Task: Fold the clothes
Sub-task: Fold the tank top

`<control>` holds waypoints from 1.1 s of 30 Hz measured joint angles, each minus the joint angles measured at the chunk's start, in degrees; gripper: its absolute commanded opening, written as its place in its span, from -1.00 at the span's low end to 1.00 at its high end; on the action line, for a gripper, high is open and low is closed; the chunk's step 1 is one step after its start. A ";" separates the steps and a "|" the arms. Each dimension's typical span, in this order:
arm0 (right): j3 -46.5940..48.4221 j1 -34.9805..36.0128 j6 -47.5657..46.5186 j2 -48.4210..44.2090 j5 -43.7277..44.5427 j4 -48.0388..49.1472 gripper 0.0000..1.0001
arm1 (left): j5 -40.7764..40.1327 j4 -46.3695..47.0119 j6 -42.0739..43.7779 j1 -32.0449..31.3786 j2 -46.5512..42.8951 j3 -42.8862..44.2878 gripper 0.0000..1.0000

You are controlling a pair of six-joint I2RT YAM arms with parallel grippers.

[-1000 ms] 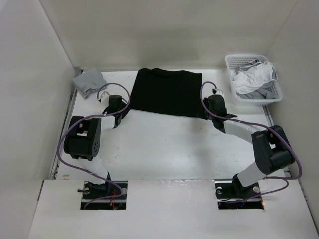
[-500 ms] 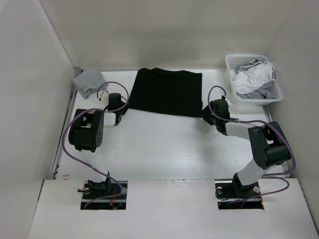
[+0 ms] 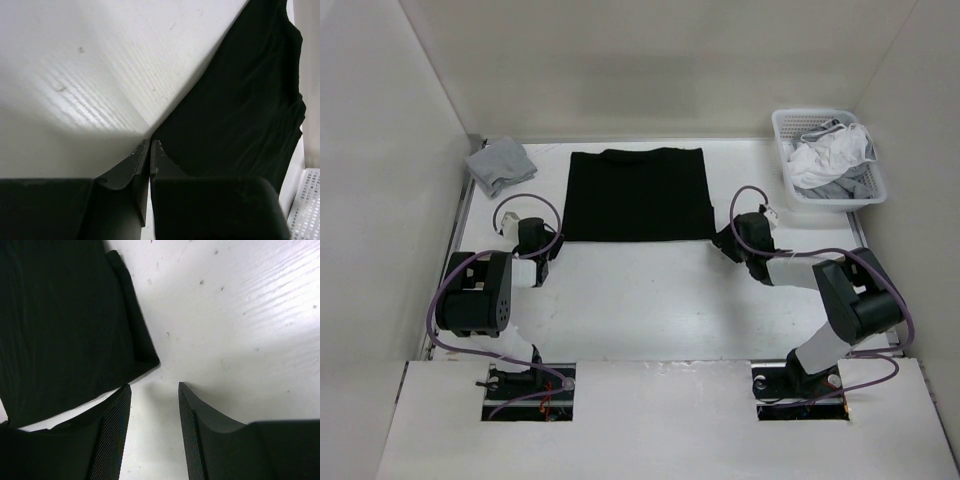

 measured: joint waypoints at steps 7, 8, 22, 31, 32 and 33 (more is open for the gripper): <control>0.09 0.46 1.73 1.07 0.79 1.25 -0.19 | 1.20 0.24 0.02 0.39 -0.57 -0.70 -1.00; 0.20 0.46 2.14 1.51 0.87 1.77 -0.19 | 1.33 0.24 0.02 0.39 -0.57 -0.70 -1.00; 2.97 0.46 5.51 6.99 1.97 5.99 -0.71 | 1.64 -0.90 0.70 0.26 -1.25 -0.70 -1.00; 2.54 0.55 5.40 6.43 2.78 5.27 -1.00 | 1.64 -2.34 1.16 -0.37 -3.02 -0.96 -1.00; 1.81 0.81 4.83 5.03 3.30 4.55 -1.00 | 1.73 -3.15 1.25 -0.76 -4.87 -1.40 -1.00; 0.50 1.27 4.02 2.19 3.89 3.17 -1.00 | 1.92 -4.52 1.29 -1.31 -7.80 -2.03 -1.00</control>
